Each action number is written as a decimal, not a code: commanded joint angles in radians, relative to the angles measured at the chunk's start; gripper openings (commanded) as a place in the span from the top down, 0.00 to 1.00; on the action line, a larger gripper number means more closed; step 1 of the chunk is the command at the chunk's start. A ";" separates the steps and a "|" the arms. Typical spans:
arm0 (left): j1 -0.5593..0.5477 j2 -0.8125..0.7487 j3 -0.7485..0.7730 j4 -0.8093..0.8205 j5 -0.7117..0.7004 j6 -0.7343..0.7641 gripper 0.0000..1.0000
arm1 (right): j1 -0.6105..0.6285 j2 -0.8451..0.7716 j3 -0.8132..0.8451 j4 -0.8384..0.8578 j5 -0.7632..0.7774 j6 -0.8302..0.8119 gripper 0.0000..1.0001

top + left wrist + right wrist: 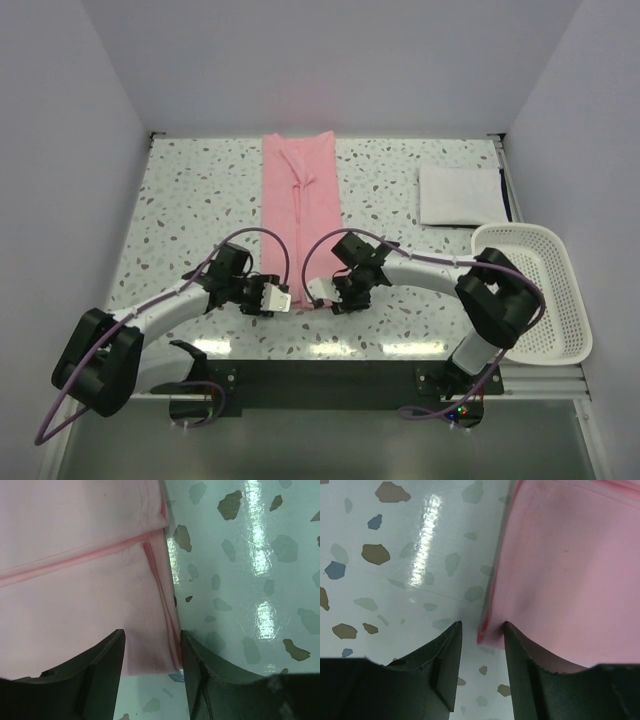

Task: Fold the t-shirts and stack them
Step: Fold the tshirt

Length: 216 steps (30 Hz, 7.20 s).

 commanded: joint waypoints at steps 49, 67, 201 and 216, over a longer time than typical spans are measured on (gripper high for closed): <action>0.082 0.141 0.457 -0.290 0.037 0.085 1.00 | -0.145 0.058 0.422 -0.253 0.010 -0.097 1.00; 0.213 0.632 0.892 -0.195 -0.006 0.159 1.00 | -0.321 0.531 0.965 -0.318 -0.010 -0.245 1.00; 0.004 0.403 0.252 0.339 -0.318 -0.185 0.54 | -0.261 0.336 0.343 0.115 0.056 -0.101 0.59; 0.064 0.365 0.424 0.079 -0.169 -0.179 1.00 | -0.273 0.305 0.540 -0.087 -0.004 0.005 1.00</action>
